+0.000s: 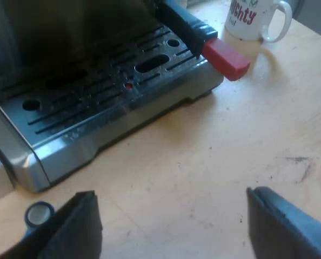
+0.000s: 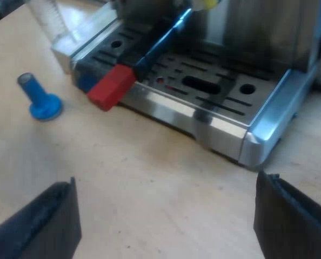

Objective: Grind coffee beans and then tamp

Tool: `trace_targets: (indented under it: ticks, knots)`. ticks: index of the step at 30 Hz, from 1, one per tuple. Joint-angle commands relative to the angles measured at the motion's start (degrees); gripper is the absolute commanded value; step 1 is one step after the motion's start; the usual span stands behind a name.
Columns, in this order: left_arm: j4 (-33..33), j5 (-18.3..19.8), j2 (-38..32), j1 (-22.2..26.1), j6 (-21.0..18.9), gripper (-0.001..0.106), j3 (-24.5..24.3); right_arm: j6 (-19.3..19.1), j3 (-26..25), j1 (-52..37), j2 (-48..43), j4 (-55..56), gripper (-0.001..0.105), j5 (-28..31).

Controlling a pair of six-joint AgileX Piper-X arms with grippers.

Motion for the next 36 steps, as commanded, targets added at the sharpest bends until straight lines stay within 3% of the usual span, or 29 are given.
trace_targets:
  ticks: [1, 7, 11, 18, 19, 25, 27, 32, 35, 36]
  knots:
    - [-0.5, 0.51, 0.04, -0.22, 1.54, 0.071, -2.36, -1.18, -1.05, 3.26, -0.2, 0.71, 0.069, -0.66]
    - [-0.73, 2.75, 2.43, -0.32, 2.35, 0.073, -2.47, -1.31, -1.04, 9.28, 4.23, 0.7, 0.069, -0.86]
    - [-2.8, 4.41, 8.36, -3.44, 5.56, 0.073, -2.47, -2.08, -1.04, 15.12, 10.46, -1.64, 0.068, -0.72]
    - [-5.44, 5.47, 11.45, -6.21, 6.45, 0.068, -2.47, -3.07, -1.04, 20.89, 14.26, -4.15, 0.056, 4.48]
    - [-11.22, 6.55, 15.03, -9.09, 7.07, 0.063, -2.37, -0.49, -0.92, 27.0, 16.05, -6.95, 0.055, 11.42]
    - [-15.68, 6.68, 16.29, -9.09, 8.78, 0.063, -0.95, 7.21, 0.92, 37.01, 18.16, -15.43, 0.054, 23.68]
    - [-18.44, 7.05, 16.28, -9.09, 8.77, 0.063, 0.33, 11.43, 2.78, 41.9, 19.31, -18.91, 0.049, 29.82]
    - [-22.18, 9.71, 16.28, -9.09, 8.77, 0.063, 3.1, 11.84, 3.36, 42.87, 19.65, -19.89, 0.048, 30.97]
    - [-24.73, 12.3, 16.28, -9.38, 8.77, 0.063, 7.42, 20.16, 7.69, 60.91, 27.7, -32.36, 0.044, 56.61]
    - [-25.15, 12.49, 16.28, -9.9, 8.77, 0.063, 7.83, 21.57, 7.68, 63.49, 29.76, -33.68, 0.044, 61.3]
